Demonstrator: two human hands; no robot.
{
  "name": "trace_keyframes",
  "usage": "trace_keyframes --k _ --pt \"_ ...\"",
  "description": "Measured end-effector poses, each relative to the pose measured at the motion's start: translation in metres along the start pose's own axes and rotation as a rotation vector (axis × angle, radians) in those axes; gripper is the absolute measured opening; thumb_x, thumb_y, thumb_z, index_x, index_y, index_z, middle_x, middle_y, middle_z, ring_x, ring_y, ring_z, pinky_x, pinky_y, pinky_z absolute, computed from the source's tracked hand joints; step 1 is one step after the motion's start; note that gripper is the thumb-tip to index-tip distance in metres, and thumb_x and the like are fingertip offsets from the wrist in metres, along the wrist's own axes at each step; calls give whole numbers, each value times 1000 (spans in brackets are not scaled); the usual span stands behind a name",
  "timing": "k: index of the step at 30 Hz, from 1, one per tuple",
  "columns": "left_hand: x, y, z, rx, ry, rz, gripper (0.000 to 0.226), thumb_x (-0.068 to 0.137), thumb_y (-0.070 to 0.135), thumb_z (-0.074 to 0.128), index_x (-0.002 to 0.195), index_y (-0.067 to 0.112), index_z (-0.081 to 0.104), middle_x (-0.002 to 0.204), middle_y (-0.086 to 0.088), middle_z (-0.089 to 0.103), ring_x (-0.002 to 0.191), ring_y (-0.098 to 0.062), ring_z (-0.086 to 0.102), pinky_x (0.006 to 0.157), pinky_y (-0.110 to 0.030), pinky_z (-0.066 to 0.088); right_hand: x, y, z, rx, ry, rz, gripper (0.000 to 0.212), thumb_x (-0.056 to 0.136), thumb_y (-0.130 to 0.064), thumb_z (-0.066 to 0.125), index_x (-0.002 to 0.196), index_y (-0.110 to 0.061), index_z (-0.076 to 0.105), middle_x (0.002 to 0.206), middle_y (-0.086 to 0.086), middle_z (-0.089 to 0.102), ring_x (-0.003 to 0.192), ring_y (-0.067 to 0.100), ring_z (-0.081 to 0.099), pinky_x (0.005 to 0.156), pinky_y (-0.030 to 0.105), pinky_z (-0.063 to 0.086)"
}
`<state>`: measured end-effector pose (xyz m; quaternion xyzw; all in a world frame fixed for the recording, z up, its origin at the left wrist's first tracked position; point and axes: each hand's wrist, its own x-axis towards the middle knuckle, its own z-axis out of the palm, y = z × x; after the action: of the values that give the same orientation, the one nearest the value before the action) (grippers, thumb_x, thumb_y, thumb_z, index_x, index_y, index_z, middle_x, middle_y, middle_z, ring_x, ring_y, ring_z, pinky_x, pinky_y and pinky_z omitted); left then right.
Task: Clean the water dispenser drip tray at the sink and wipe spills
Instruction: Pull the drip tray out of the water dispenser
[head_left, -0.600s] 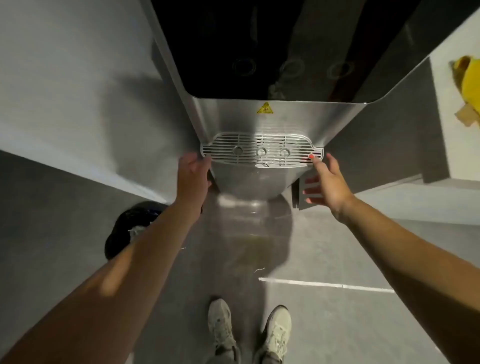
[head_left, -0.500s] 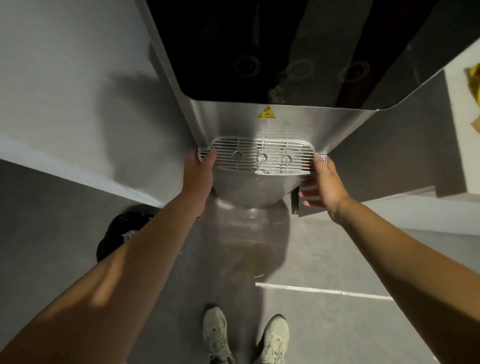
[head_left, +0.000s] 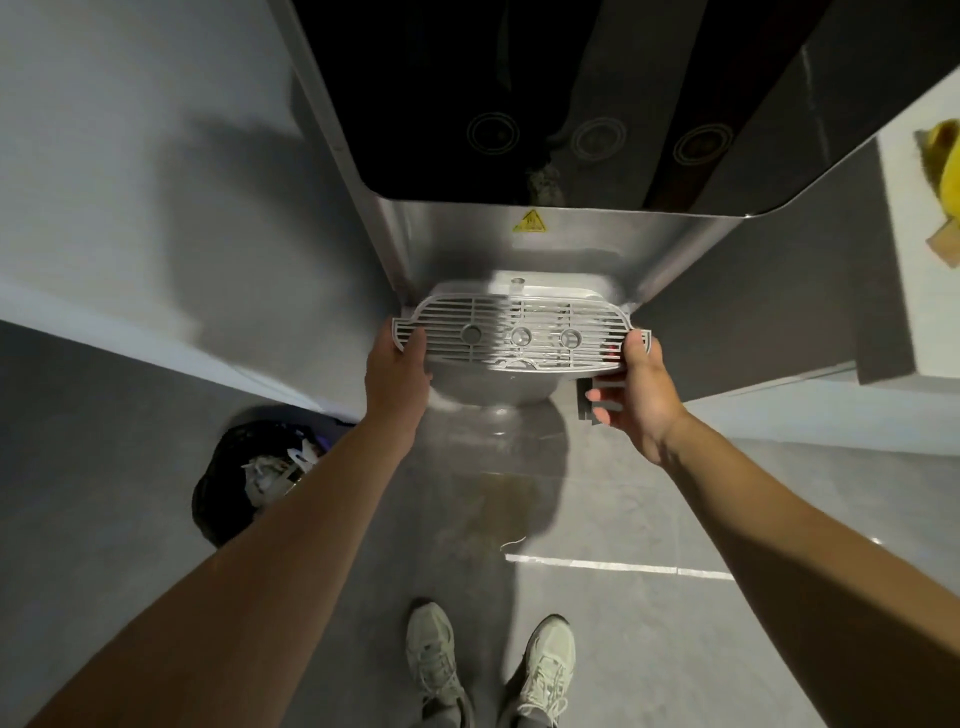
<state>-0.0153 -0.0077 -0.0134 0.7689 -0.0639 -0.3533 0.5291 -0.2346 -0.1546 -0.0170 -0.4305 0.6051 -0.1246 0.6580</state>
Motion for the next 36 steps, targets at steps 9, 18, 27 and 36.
trace_keyframes --k 9,18,27,36 --pt "-96 11 -47 -160 -48 -53 28 104 18 58 112 44 66 110 4 73 103 -14 70 86 -35 60 -111 24 -24 35 -27 10 44 105 -63 27 123 -29 49 103 9 64 63 15 57 53 28 46" --pt "-235 70 -95 -200 -123 -99 22 102 14 60 122 22 64 119 -12 73 108 -26 70 73 -26 61 -291 19 -66 96 29 23 48 107 -58 31 127 -20 52 98 7 64 69 17 57 62 31 47" --pt "-355 89 -92 -91 -361 -109 26 104 12 60 130 14 62 121 -13 74 108 -28 74 79 -29 62 -432 49 -149 287 161 20 37 103 -60 43 115 -28 59 85 4 66 64 15 59 58 29 47" --pt "-448 102 21 -31 -470 -18 23 102 10 60 121 19 68 111 -8 78 97 -22 77 77 -33 62 -503 85 -279 386 306 -40 34 93 -67 49 107 -39 63 90 4 70 71 16 65 64 30 52"
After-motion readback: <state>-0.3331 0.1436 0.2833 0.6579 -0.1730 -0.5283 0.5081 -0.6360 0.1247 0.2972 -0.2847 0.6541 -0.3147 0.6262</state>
